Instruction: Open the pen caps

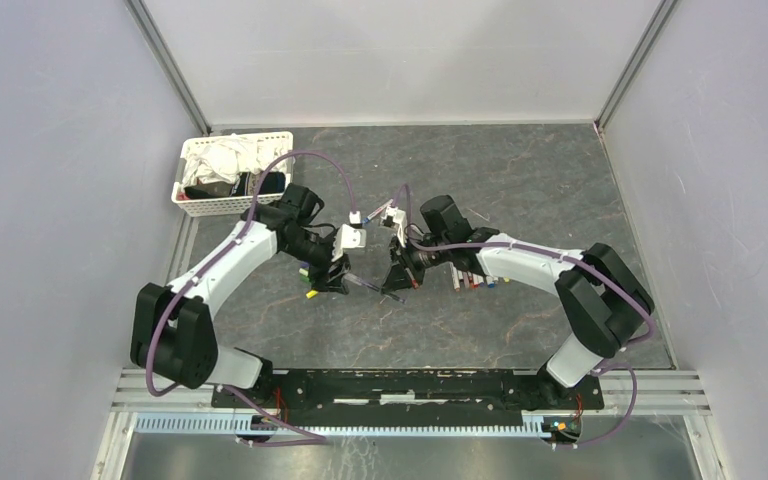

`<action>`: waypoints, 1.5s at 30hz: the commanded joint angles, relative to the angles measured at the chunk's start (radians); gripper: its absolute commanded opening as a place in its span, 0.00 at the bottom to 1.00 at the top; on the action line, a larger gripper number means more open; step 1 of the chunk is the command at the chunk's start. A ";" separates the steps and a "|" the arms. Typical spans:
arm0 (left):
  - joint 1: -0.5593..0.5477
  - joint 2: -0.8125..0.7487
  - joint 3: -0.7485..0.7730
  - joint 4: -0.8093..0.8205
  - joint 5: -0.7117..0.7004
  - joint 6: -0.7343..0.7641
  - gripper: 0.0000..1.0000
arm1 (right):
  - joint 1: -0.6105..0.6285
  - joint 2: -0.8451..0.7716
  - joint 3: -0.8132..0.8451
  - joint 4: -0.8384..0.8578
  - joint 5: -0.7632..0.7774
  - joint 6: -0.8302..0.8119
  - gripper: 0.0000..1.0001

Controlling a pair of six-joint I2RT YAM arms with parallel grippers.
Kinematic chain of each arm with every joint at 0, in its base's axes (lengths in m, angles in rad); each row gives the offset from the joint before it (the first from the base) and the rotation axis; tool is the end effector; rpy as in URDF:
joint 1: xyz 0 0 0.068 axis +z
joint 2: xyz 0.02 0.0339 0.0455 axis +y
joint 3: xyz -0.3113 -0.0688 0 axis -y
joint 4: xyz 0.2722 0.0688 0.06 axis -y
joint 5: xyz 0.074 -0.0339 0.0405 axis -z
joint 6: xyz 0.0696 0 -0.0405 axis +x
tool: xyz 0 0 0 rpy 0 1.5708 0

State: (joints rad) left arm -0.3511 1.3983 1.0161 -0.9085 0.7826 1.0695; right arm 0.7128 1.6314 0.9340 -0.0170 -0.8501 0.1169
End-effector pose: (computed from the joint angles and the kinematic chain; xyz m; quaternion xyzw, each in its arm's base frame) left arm 0.2419 -0.1409 0.2558 0.6372 0.6593 -0.3082 0.2536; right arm 0.2507 0.2859 0.2168 -0.4070 0.7420 0.4958 0.1950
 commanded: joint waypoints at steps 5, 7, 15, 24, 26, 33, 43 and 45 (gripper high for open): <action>-0.034 0.050 0.055 -0.075 0.058 0.087 0.41 | -0.001 0.018 0.055 0.038 -0.049 0.039 0.00; -0.040 0.060 0.065 -0.088 0.061 0.092 0.33 | 0.000 0.023 0.058 0.042 -0.054 0.044 0.00; -0.074 0.097 0.096 -0.152 0.070 0.115 0.03 | 0.002 0.068 0.087 0.055 -0.043 0.091 0.29; -0.075 0.093 0.116 -0.161 0.053 0.102 0.02 | 0.032 0.115 0.073 0.213 -0.116 0.202 0.30; -0.075 0.092 0.123 -0.161 0.039 0.096 0.02 | 0.031 0.106 0.056 0.234 -0.127 0.212 0.23; -0.071 0.095 0.140 -0.156 -0.010 0.082 0.02 | 0.026 0.064 -0.016 0.226 -0.140 0.185 0.00; 0.112 0.154 0.315 -0.313 -0.106 0.233 0.02 | -0.022 -0.075 -0.178 0.020 0.006 0.007 0.00; 0.162 0.182 0.355 -0.348 -0.118 0.259 0.02 | -0.033 -0.098 -0.193 -0.020 0.025 -0.003 0.00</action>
State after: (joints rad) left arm -0.2916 1.5425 1.2743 -1.1690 0.7322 1.2087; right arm 0.6971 1.5661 0.7929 0.1356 -0.8753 0.1860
